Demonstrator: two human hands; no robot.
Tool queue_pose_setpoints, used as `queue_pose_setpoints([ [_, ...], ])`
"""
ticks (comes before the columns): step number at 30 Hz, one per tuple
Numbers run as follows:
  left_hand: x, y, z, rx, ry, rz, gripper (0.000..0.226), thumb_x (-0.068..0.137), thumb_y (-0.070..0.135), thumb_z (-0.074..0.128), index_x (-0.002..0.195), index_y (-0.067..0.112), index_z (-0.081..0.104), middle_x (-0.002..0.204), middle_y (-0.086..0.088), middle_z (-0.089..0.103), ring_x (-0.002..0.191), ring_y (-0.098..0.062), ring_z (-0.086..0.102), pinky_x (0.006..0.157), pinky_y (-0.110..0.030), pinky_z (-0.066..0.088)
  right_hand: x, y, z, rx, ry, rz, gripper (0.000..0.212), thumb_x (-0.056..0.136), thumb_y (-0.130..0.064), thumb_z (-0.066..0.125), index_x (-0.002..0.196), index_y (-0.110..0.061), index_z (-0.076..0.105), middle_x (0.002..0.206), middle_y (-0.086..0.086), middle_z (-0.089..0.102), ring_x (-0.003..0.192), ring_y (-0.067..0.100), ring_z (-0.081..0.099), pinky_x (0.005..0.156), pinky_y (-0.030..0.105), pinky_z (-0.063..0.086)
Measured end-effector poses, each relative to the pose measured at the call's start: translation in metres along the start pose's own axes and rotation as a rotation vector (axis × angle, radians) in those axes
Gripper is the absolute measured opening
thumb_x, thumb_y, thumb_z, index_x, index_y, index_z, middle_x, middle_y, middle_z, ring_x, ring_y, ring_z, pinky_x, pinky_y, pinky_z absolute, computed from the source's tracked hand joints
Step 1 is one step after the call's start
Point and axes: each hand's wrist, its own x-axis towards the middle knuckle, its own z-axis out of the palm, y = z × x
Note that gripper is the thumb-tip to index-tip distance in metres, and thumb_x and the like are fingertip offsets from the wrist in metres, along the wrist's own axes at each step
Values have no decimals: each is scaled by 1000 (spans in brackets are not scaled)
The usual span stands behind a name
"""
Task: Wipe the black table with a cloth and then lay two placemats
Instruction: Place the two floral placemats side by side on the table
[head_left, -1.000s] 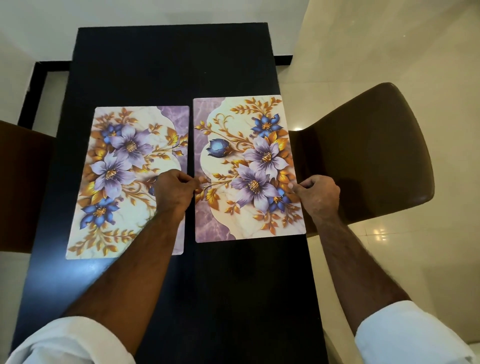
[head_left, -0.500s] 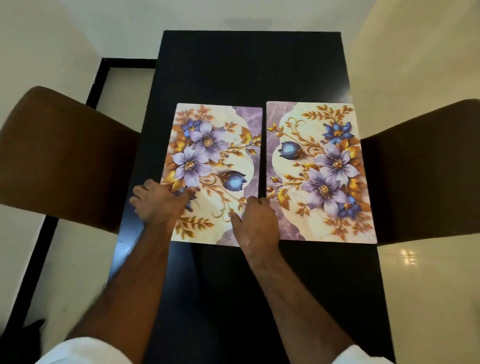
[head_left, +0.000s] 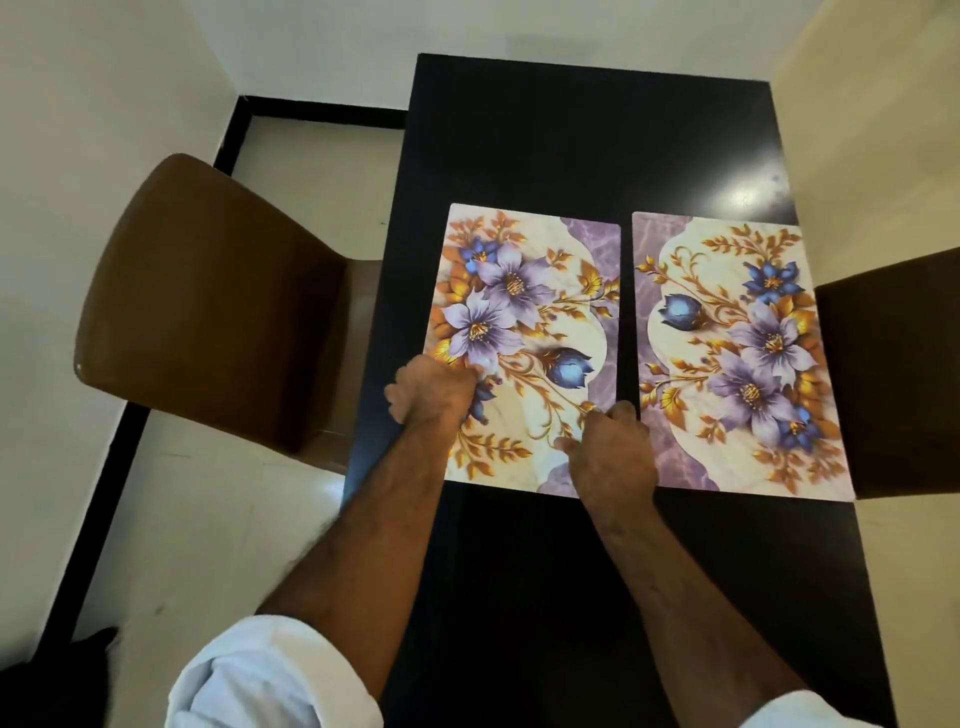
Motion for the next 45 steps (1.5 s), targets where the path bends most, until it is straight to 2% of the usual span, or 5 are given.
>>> queue_pose_setpoints([
  [8, 9, -25, -13, 227, 254, -24, 123, 78, 81, 83, 166, 14, 29, 169, -18, 29, 152, -40, 34, 121, -54, 35, 9, -21, 10, 120, 12, 3, 73, 92, -71, 75, 151, -28, 65, 161, 12, 43, 147, 36, 48, 110, 46, 53],
  [15, 53, -53, -50, -35, 260, 116, 45, 97, 52, 82, 125, 16, 81, 122, -5, 78, 107, -22, 72, 88, -45, 65, 19, -43, 12, 302, 8, -41, 75, 86, -60, 88, 141, -12, 71, 149, 5, 55, 128, 23, 62, 105, 36, 57],
  [22, 62, -66, -76, -137, 160, 173, 33, 103, 30, 80, 129, 10, 82, 117, -6, 82, 84, -10, 75, 65, -18, 61, 29, -52, 12, 401, 54, 13, 69, 93, -50, 86, 146, -12, 65, 150, 9, 57, 130, 26, 63, 100, 33, 53],
  [27, 70, -67, -86, -72, 135, 254, 39, 93, 36, 90, 122, 10, 84, 113, -7, 83, 98, -22, 79, 88, -45, 67, 41, -48, 12, 433, 76, 45, 63, 96, -40, 86, 146, -7, 67, 147, 11, 58, 127, 26, 64, 95, 26, 45],
  [45, 80, -59, -85, 42, 164, 402, 38, 96, 34, 87, 127, 12, 83, 117, -8, 83, 98, -21, 77, 90, -39, 64, 54, -43, 17, 454, 56, 54, 75, 94, -44, 86, 155, -7, 61, 154, 11, 56, 135, 30, 62, 114, 39, 53],
])
